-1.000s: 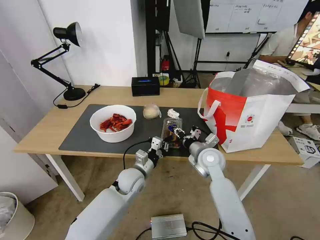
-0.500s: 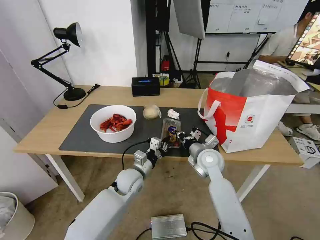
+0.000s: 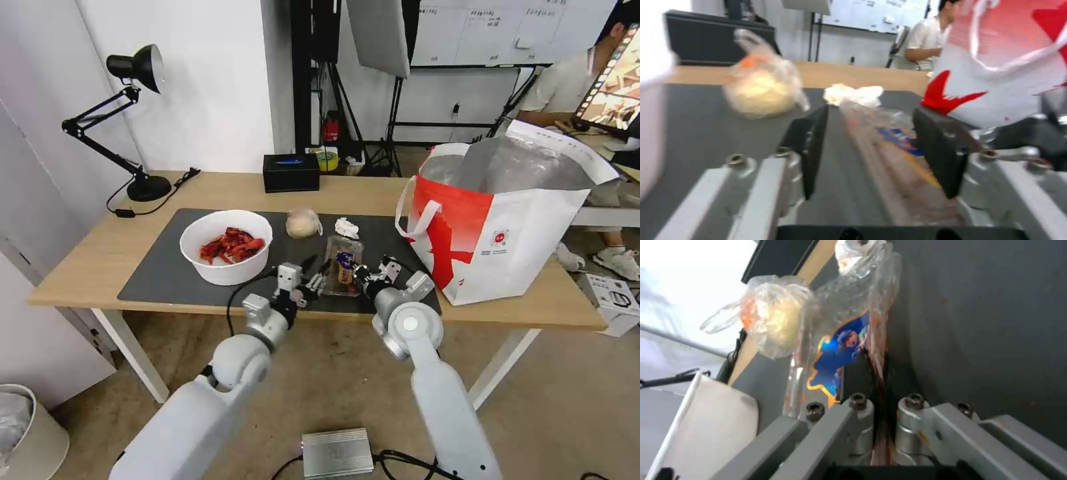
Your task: Pick up the trash from the table and place it into the takeout bag.
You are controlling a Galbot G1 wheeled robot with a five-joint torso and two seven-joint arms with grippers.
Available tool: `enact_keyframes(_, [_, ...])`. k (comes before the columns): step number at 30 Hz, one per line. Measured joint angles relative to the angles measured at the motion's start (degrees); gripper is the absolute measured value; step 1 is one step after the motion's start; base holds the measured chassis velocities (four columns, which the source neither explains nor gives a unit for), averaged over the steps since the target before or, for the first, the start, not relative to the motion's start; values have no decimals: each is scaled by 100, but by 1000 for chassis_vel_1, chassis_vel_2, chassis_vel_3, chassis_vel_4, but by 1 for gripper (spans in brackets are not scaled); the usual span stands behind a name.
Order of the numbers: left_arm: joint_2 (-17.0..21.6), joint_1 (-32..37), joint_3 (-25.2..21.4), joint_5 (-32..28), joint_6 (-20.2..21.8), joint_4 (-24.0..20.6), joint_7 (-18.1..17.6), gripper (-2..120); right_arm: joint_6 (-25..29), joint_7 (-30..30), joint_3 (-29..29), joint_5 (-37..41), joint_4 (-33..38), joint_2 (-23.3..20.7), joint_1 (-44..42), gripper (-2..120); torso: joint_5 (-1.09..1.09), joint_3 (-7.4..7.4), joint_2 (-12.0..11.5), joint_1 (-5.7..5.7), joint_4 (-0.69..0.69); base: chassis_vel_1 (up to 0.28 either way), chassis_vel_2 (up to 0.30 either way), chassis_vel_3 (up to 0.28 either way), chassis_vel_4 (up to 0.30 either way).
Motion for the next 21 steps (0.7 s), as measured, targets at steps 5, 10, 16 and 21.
enact_keyframes(5, [125,369,-297,3,-20,-155,1,81,45,31,-24,44,344,-123,-88,1,0,0,0,0,1,0,0,0,0])
enact_keyframes(10, [163,565,-473,27,-81,-211,6,95,48,168,-20,240,626,-204,-136,1,0,0,0,0,0,0,0,0,0])
enact_keyframes(16, [196,865,-695,121,-136,-318,37,100,50,457,119,829,1166,-341,-204,1,0,-1,0,0,0,0,0,0,0])
enact_keyframes(21, [201,1043,-794,182,-165,-348,54,100,39,680,291,1318,1625,-470,-234,1,0,-1,0,0,0,0,0,0,0])
